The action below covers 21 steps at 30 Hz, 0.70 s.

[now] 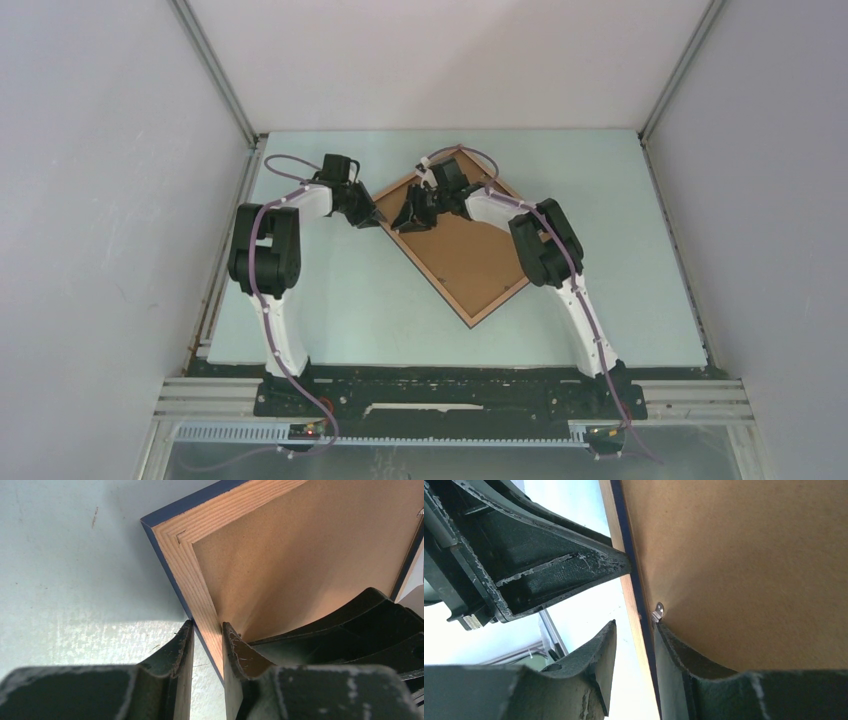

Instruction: Put the photo into the frame

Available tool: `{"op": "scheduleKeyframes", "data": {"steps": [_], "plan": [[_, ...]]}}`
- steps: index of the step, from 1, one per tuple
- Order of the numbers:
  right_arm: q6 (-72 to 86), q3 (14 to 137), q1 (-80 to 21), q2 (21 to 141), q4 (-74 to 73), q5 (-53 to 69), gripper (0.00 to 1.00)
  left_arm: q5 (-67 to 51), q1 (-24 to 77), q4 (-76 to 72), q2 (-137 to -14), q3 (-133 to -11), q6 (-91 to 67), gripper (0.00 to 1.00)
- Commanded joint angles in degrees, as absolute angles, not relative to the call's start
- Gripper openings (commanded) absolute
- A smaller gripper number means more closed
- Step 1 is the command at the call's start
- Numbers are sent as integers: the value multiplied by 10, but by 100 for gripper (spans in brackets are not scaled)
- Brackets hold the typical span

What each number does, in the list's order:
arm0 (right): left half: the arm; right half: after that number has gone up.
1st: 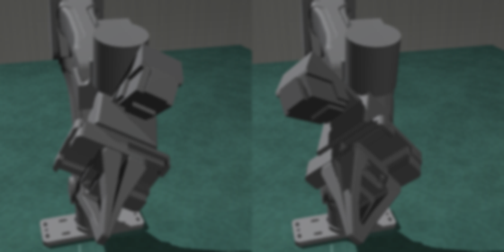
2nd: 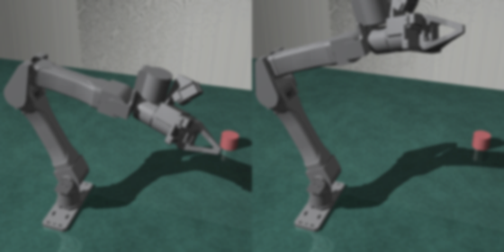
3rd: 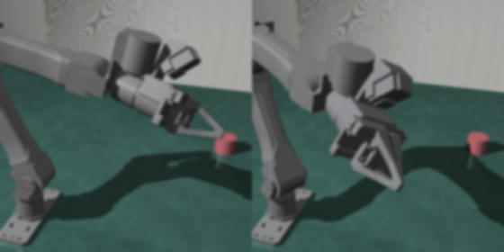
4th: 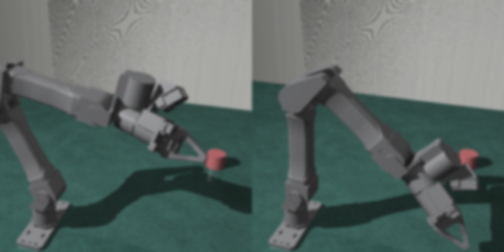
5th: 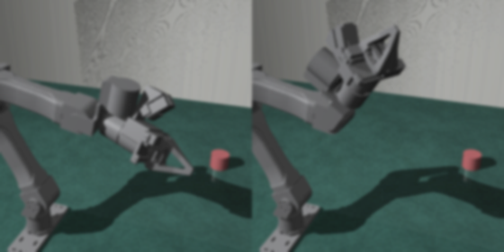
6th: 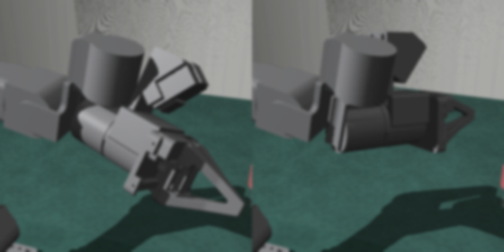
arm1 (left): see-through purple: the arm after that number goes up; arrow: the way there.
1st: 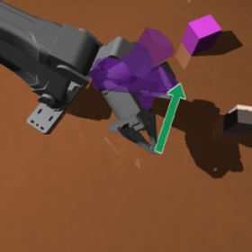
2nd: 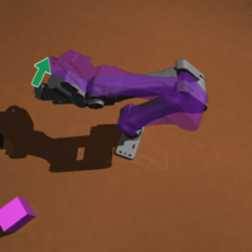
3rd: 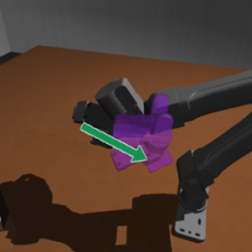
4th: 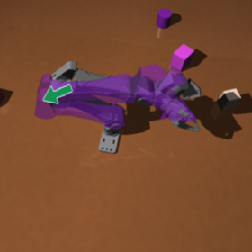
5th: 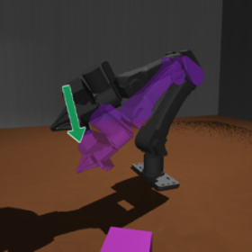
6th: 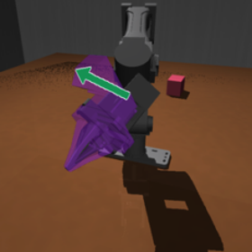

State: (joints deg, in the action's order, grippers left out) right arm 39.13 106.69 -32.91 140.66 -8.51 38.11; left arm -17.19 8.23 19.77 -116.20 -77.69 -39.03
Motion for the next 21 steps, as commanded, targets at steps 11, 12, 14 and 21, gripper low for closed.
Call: {"op": "scheduleKeyframes", "data": {"steps": [11,12,14,21], "plan": [[418,1094,-339,1446,-43,414,42,-160,86,166,-1174,-767,-390,0],[421,1097,-341,1449,-37,418,42,-159,86,166,-1173,-767,-390,0],[423,1107,-345,1454,-35,425,42,-160,87,166,-1174,-768,-390,0],[405,1017,-329,1370,11,388,43,-143,86,184,-1179,-788,-365,5]]}}
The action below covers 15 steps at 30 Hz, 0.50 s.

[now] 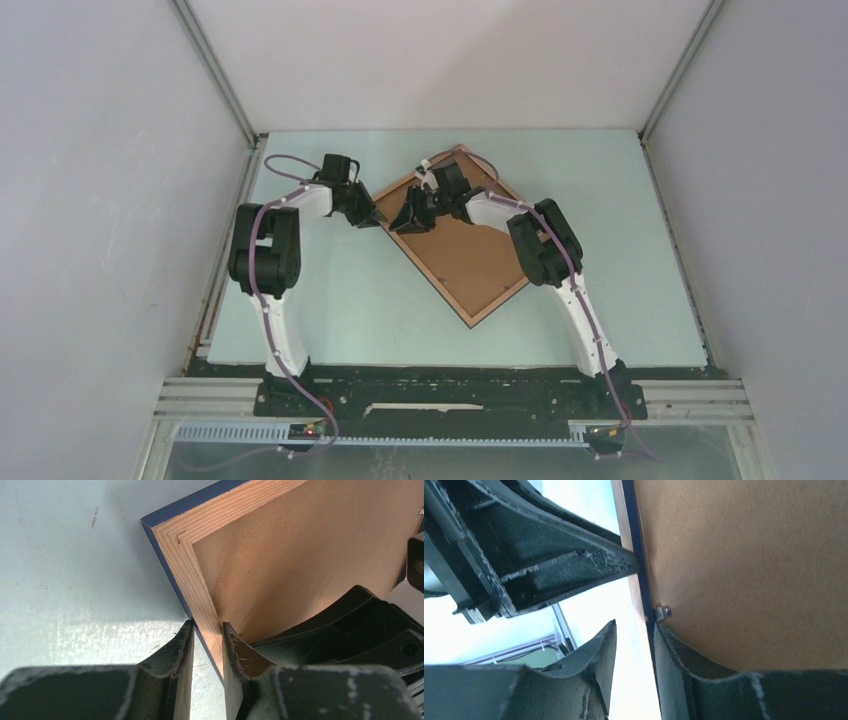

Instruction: Put the photo into the frame

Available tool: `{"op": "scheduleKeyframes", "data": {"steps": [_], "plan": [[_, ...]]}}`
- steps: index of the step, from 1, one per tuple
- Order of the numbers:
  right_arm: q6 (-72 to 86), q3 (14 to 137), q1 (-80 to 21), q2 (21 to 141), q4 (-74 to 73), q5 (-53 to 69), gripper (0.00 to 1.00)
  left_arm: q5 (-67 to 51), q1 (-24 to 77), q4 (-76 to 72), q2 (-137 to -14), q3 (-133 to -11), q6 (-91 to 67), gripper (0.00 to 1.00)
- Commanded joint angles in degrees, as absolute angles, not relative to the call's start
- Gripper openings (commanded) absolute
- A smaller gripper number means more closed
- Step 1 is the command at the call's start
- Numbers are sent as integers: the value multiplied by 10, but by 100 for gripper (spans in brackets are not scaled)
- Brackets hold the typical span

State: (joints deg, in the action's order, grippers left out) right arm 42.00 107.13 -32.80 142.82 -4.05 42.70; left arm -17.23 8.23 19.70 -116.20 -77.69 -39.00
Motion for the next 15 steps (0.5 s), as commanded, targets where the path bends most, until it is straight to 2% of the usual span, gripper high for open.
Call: {"op": "scheduleKeyframes", "data": {"steps": [1,3,7,11,15], "plan": [[391,995,-325,1343,6,372,43,-135,85,193,-1178,-794,-356,12],[358,964,-319,1293,-35,346,44,-118,83,203,-1172,-800,-348,27],[293,935,-303,1221,-117,321,49,-104,82,195,-1137,-795,-348,50],[236,887,-298,1177,-165,286,60,-106,82,189,-1096,-784,-355,54],[222,820,-296,1109,-173,275,61,-113,85,174,-1031,-734,-411,55]]}}
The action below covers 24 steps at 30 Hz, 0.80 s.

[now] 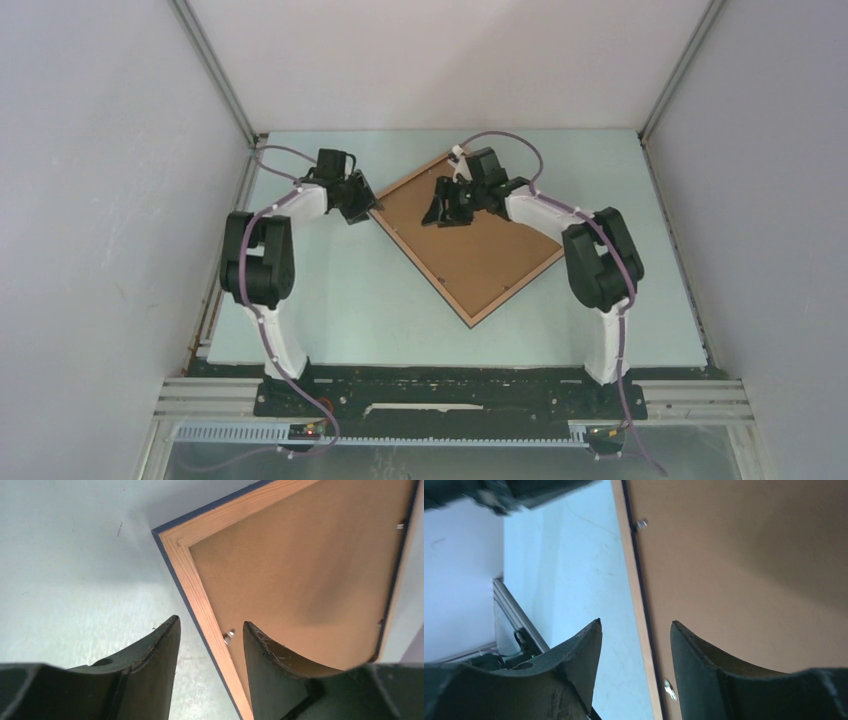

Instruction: Put the photo into the frame

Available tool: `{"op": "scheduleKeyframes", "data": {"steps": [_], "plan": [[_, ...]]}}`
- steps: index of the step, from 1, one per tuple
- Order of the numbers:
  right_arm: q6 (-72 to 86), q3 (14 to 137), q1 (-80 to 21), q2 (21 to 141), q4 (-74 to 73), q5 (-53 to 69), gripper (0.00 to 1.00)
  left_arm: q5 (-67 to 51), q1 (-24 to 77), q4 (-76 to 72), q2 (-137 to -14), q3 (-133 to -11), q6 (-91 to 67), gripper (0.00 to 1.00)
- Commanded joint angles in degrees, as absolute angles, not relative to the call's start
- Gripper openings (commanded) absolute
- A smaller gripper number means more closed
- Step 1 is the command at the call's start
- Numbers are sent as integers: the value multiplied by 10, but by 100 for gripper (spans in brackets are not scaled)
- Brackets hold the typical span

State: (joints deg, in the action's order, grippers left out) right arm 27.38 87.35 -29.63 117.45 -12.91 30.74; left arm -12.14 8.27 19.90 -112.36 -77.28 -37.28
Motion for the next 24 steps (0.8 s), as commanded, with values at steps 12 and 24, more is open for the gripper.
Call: {"op": "scheduleKeyframes", "data": {"steps": [12,24], "plan": [[244,735,-292,1050,-136,299,62,-61,227,98,-916,-520,-756,53],[266,685,-289,1053,-88,337,61,16,295,53,-955,-484,-856,52]]}}
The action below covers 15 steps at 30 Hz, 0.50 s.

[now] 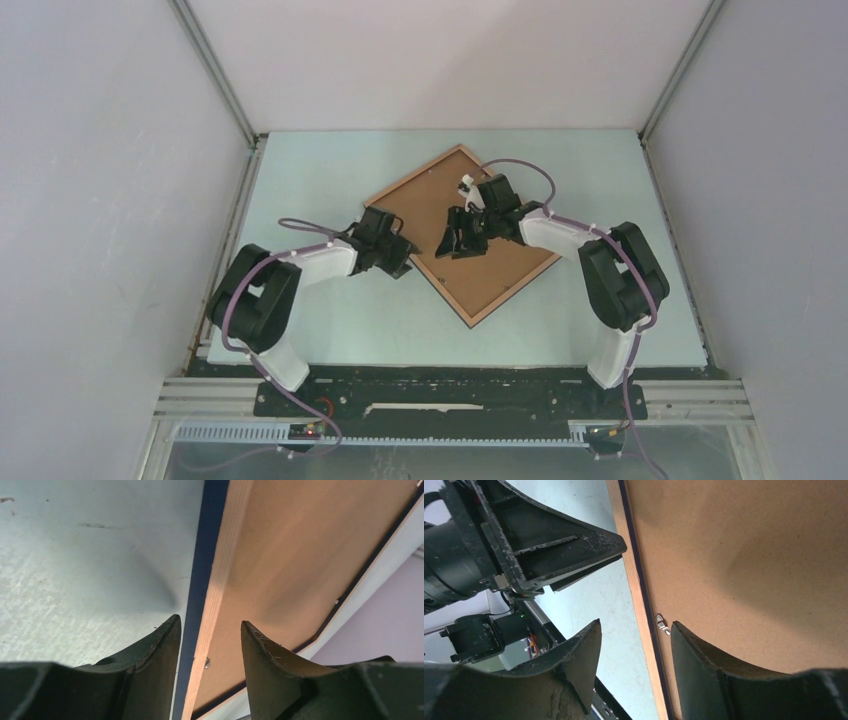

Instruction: Put the photo into the frame

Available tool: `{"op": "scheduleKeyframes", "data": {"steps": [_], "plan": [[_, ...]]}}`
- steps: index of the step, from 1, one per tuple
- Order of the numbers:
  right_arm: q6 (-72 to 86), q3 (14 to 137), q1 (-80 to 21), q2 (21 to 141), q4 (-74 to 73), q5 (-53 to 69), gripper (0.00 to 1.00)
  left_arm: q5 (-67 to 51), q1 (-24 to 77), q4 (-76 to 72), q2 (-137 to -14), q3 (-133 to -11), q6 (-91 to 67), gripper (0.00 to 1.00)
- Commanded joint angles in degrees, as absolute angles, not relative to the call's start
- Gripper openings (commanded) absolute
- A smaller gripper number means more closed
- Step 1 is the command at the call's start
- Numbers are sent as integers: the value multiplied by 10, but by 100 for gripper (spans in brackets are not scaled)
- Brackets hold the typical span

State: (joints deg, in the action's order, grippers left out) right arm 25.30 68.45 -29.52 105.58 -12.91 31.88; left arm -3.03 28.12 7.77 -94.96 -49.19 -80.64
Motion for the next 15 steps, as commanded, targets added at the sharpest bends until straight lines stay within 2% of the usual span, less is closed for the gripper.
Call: {"op": "scheduleKeyframes", "data": {"steps": [1,9,13,15], "plan": [[267,685,-288,1054,-87,337,61,12,298,52,-961,-486,-862,51],[275,668,-283,1051,-61,348,61,9,313,38,-1001,-487,-876,40],[284,666,-282,1055,-48,355,61,33,315,106,-1025,-530,-812,40],[285,666,-281,1058,-46,355,61,37,315,140,-1046,-554,-780,36]]}}
